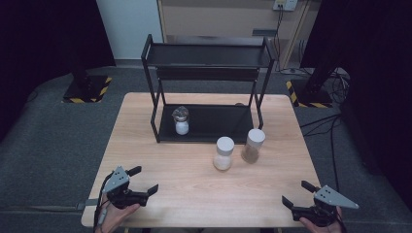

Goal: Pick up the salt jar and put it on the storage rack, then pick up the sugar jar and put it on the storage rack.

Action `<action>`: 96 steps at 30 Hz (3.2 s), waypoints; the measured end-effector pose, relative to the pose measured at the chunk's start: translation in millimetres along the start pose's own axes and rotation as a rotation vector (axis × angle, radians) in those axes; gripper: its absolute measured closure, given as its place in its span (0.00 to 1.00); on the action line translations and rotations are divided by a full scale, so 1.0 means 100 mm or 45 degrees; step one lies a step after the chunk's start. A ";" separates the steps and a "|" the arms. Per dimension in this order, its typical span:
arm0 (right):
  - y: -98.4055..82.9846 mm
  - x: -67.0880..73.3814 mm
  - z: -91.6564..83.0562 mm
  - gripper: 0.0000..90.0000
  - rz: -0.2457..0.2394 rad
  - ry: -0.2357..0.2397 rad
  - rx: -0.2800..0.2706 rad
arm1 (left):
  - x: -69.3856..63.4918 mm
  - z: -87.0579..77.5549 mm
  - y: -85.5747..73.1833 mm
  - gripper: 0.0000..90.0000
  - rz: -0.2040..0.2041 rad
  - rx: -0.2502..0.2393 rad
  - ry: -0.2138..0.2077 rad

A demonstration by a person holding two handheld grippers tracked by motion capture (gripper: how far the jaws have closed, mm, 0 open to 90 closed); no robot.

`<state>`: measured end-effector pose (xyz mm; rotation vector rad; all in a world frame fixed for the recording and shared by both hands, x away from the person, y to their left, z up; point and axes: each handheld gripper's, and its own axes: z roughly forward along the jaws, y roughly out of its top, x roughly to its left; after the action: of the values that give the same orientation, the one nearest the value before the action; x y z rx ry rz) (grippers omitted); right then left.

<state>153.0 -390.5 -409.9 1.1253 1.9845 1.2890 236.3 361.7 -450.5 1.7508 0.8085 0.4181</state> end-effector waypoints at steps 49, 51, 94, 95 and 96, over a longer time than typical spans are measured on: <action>0.03 -0.01 0.02 0.06 0.027 0.013 -0.004 | 0.06 -0.03 -0.08 0.02 0.037 -0.001 -0.024; 0.04 -0.01 0.01 0.06 0.035 0.011 -0.006 | 0.06 -0.03 -0.08 0.02 0.031 -0.008 -0.022; 0.83 0.12 0.57 0.06 -0.090 0.238 -0.021 | 0.04 -0.05 -0.07 0.01 0.019 0.003 0.003; 0.84 0.13 0.59 0.06 -0.085 0.245 -0.022 | 0.04 -0.05 -0.07 0.01 0.019 0.004 0.001; 0.85 0.13 0.62 0.06 -0.086 0.253 -0.021 | 0.04 -0.05 -0.07 0.01 0.019 0.005 0.000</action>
<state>225.2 -332.5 -357.8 0.9455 2.1296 1.4266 233.4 369.3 -456.2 1.7613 0.7969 0.4270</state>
